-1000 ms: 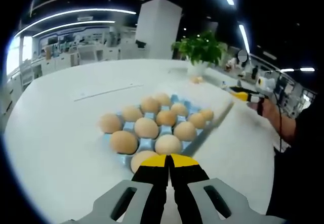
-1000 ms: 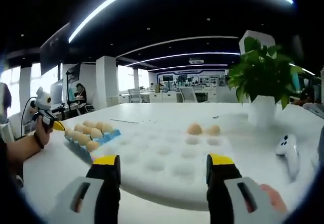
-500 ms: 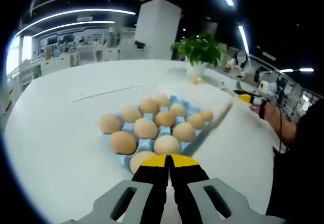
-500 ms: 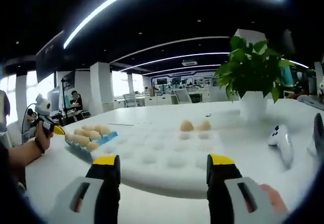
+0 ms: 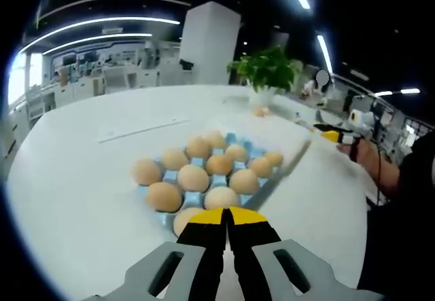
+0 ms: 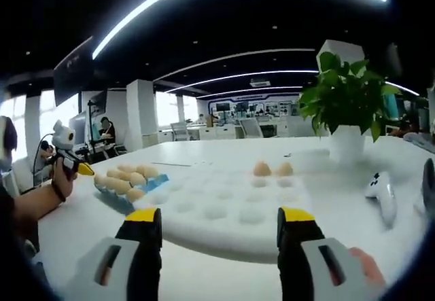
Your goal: Pick up the eggs on the table and place them into the egg tray on the table
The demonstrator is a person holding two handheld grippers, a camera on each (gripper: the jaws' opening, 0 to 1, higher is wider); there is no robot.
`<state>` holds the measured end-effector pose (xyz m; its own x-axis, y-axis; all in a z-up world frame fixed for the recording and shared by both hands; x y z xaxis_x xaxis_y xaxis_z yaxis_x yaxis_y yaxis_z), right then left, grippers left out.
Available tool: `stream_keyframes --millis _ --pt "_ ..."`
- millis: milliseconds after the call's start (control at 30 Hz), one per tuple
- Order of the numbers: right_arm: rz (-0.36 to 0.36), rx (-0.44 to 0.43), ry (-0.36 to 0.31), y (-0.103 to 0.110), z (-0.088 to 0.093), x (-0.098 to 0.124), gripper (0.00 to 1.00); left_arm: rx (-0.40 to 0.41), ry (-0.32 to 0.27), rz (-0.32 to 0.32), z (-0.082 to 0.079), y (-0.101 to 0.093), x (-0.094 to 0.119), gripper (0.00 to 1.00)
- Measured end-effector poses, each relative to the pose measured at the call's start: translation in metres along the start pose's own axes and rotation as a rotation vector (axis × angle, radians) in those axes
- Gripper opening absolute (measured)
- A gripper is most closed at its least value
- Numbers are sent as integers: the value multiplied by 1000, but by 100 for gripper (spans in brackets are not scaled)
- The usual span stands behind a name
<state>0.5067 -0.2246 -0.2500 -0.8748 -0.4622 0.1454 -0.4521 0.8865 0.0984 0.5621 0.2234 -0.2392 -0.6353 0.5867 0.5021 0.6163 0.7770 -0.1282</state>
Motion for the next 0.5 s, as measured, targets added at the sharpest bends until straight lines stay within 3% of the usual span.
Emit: stream_keyframes --millis 500 --pt "-15 1 -2 -2 -2 -15 71 -2 11 3 0 5 -4 1"
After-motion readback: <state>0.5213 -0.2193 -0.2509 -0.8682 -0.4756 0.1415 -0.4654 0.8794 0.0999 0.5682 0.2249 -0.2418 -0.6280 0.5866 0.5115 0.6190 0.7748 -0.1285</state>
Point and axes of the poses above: the point that each gripper's makers call its tool centre point, and the gripper's own axes: x roughly backward along the fingers, y roughly to its left, z roughly out of its underside, the point moved 8 cm from there along x, roughly backward along the fingers, and after that the axes turned 7 degrees about -z, right-handed, at the moved point
